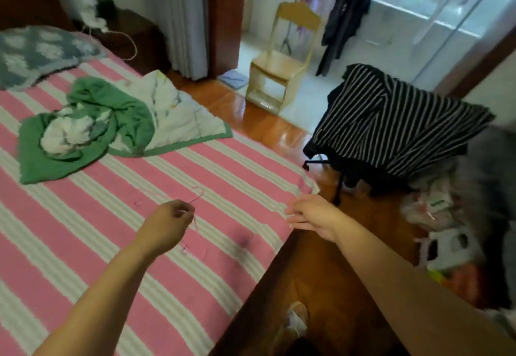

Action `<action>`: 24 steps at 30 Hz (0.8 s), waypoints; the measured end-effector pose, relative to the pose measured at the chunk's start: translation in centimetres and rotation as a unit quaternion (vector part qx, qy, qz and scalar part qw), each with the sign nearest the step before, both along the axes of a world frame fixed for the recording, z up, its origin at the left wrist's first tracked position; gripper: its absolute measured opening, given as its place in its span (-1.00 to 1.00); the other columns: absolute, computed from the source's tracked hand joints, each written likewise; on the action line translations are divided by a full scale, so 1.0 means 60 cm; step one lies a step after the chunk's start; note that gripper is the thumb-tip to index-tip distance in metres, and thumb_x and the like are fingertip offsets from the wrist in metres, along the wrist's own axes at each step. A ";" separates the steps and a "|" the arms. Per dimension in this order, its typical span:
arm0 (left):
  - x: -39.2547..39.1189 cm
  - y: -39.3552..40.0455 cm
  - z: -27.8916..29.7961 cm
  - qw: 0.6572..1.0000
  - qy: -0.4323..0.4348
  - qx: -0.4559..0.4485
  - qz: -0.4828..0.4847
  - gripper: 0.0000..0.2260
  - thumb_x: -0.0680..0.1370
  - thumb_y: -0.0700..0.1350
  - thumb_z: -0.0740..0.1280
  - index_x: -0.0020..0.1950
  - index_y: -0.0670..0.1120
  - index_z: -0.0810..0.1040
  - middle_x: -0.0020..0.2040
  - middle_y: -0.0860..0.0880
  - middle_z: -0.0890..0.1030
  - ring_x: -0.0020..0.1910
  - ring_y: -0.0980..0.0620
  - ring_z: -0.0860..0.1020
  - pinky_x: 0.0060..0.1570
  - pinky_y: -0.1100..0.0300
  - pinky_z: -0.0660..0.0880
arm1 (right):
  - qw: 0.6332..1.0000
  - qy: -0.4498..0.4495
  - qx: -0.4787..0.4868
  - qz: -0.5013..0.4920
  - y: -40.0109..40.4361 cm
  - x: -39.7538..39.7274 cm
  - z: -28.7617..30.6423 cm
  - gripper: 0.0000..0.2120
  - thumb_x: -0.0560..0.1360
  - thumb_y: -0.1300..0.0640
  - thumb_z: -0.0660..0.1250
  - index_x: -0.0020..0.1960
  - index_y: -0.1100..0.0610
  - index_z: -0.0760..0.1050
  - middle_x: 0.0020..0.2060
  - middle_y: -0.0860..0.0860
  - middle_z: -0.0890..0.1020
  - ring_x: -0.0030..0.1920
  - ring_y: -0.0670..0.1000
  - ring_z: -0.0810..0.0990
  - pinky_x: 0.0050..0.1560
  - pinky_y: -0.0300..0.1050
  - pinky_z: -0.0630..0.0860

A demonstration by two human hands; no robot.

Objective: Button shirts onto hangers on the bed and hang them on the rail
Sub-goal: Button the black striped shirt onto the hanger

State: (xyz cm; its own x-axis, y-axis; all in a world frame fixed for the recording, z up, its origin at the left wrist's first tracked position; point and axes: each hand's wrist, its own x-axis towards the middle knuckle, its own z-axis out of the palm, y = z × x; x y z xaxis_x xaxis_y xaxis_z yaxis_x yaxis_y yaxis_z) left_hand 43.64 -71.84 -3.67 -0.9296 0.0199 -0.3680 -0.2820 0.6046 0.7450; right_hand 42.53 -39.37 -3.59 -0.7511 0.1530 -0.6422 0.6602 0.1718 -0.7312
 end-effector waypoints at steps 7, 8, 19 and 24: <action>-0.162 0.407 0.179 0.978 0.146 0.106 -0.102 -0.90 0.64 -0.13 0.33 0.03 -0.04 0.66 -0.08 -0.03 0.69 -0.07 -0.04 0.66 0.00 0.02 0.53 | 0.980 0.181 -0.005 -0.083 0.338 -0.049 0.178 -0.81 0.66 0.24 0.23 0.14 0.18 0.62 0.02 0.14 0.71 0.00 0.07 0.69 0.16 -0.02 0.63; -0.170 0.473 0.189 0.975 0.143 0.134 -0.108 -0.90 0.63 -0.13 0.35 0.01 -0.08 0.66 -0.10 -0.05 0.70 -0.08 -0.07 0.67 0.02 -0.01 0.55 | 0.977 0.188 -0.011 -0.103 0.394 -0.048 0.186 -0.81 0.66 0.24 0.23 0.12 0.17 0.63 0.00 0.14 0.72 -0.03 0.06 0.70 0.13 -0.03 0.64; -0.305 0.918 0.201 0.964 0.081 0.160 -0.195 -0.85 0.65 -0.03 0.35 -0.07 0.14 0.67 -0.12 0.03 0.70 -0.06 -0.04 0.66 0.03 -0.04 0.54 | 0.934 0.177 0.005 -0.310 0.848 -0.093 0.193 -0.88 0.62 0.25 0.30 0.10 0.22 0.59 -0.02 0.16 0.69 -0.04 0.09 0.66 -0.06 -0.13 0.62; -0.396 1.019 0.171 0.963 0.043 0.157 -0.214 -0.87 0.65 -0.04 0.34 0.00 0.08 0.69 -0.08 -0.02 0.71 -0.02 -0.04 0.67 0.09 -0.04 0.58 | 0.945 0.156 0.006 -0.287 0.925 -0.198 0.152 -0.87 0.62 0.26 0.29 0.07 0.20 0.61 -0.05 0.14 0.71 -0.16 0.04 0.67 -0.07 -0.11 0.66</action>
